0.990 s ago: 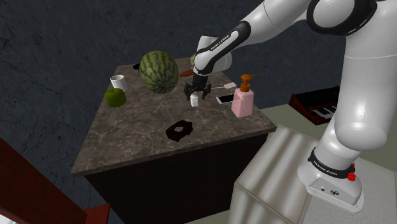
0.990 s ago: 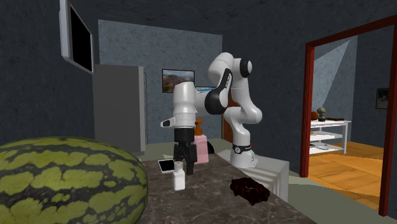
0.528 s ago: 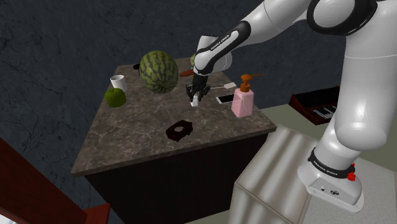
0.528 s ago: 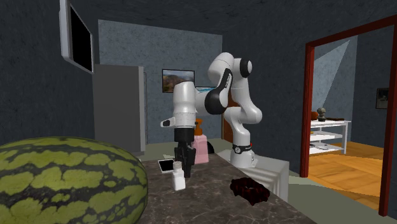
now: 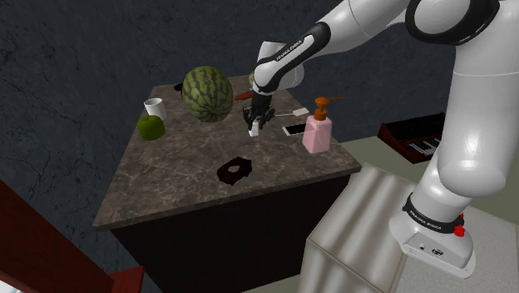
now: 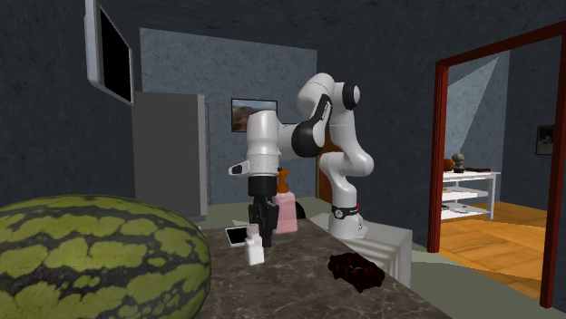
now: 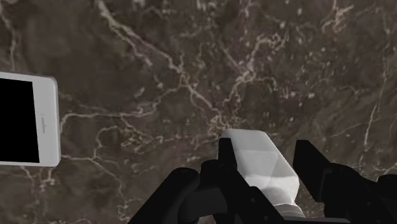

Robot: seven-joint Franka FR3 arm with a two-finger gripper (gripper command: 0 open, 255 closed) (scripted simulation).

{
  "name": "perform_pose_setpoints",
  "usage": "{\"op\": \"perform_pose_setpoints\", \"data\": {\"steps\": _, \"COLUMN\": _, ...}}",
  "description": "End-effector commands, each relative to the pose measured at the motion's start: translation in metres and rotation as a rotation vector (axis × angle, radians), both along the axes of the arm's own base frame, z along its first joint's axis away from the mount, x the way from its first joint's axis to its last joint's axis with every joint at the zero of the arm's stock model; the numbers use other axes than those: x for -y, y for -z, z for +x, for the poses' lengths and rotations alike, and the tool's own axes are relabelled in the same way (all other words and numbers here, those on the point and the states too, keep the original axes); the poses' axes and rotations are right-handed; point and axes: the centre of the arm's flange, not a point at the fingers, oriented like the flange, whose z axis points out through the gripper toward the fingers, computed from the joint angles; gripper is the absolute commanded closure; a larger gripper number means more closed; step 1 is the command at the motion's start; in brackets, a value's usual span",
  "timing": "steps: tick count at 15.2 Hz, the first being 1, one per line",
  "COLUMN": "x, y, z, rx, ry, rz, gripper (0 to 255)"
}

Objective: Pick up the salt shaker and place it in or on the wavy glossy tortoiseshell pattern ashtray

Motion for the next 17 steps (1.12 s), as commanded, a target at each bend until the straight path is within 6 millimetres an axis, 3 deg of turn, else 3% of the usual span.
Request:
{"op": "perform_pose_setpoints", "data": {"steps": 1, "x": 0.0, "y": -0.01, "z": -0.001, "rx": 0.0, "ry": 0.0, "rz": 0.0, "gripper": 255}}
{"op": "perform_pose_setpoints", "data": {"steps": 17, "x": 0.0, "y": -0.094, "z": -0.001, "rx": 0.0, "ry": 0.0, "rz": 0.0, "gripper": 255}}
